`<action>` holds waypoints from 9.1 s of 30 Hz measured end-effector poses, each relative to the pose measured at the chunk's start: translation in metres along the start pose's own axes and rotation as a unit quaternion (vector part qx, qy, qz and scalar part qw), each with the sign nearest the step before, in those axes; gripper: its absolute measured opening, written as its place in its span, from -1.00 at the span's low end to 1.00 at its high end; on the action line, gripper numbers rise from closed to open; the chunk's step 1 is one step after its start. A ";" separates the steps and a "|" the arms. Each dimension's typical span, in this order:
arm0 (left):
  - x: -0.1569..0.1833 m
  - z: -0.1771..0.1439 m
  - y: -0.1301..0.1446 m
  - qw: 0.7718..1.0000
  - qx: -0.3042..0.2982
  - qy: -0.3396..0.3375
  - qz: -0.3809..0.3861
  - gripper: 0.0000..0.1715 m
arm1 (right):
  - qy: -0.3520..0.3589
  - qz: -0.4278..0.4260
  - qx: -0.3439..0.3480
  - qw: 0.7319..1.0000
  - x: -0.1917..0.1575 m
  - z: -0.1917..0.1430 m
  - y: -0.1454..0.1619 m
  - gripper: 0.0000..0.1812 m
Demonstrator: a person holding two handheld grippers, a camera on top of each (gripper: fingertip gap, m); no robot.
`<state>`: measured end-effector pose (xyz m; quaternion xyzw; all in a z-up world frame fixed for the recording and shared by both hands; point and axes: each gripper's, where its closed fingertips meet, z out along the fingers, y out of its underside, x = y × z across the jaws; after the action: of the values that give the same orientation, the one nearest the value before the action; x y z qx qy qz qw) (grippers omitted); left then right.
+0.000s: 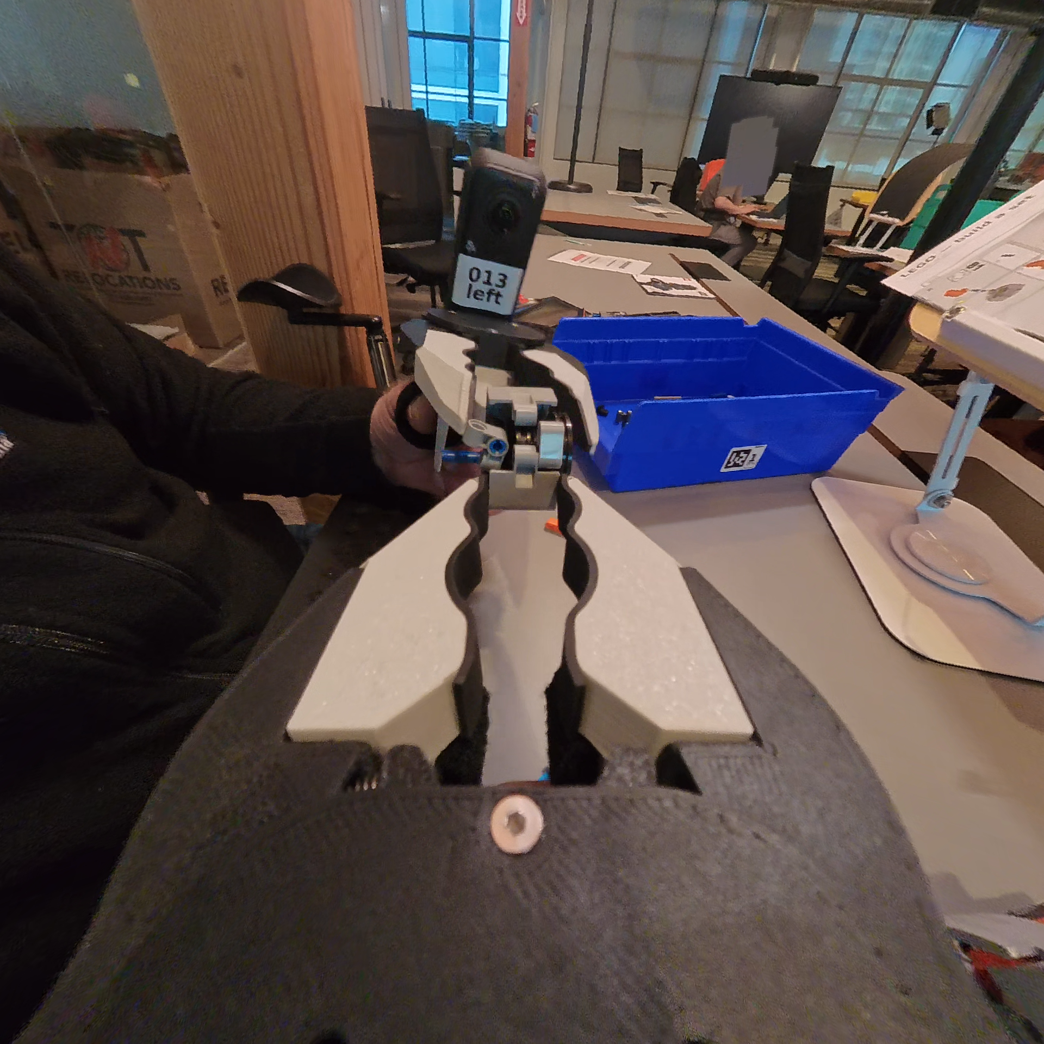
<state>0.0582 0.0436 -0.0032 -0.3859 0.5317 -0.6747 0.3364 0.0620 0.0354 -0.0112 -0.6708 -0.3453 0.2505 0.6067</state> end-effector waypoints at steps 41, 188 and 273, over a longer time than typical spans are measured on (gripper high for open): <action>0.004 0.006 0.020 0.983 -0.087 -0.064 0.146 -0.75 | 0.025 -0.083 -0.039 0.996 -0.006 0.002 0.004 -0.83; -0.047 -0.064 0.132 0.890 -0.409 -0.057 0.194 -0.77 | -0.026 -0.099 -0.301 0.948 -0.014 0.053 0.141 -1.00; 0.001 -0.068 0.154 0.865 -0.474 -0.044 0.160 -0.75 | -0.128 -0.036 -0.335 0.933 -0.049 0.036 0.153 -0.83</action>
<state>0.0044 0.0419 -0.1623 -0.4375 0.8265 -0.2608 0.2398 0.0279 0.0174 -0.1711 -0.7844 -0.5078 0.1825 0.3058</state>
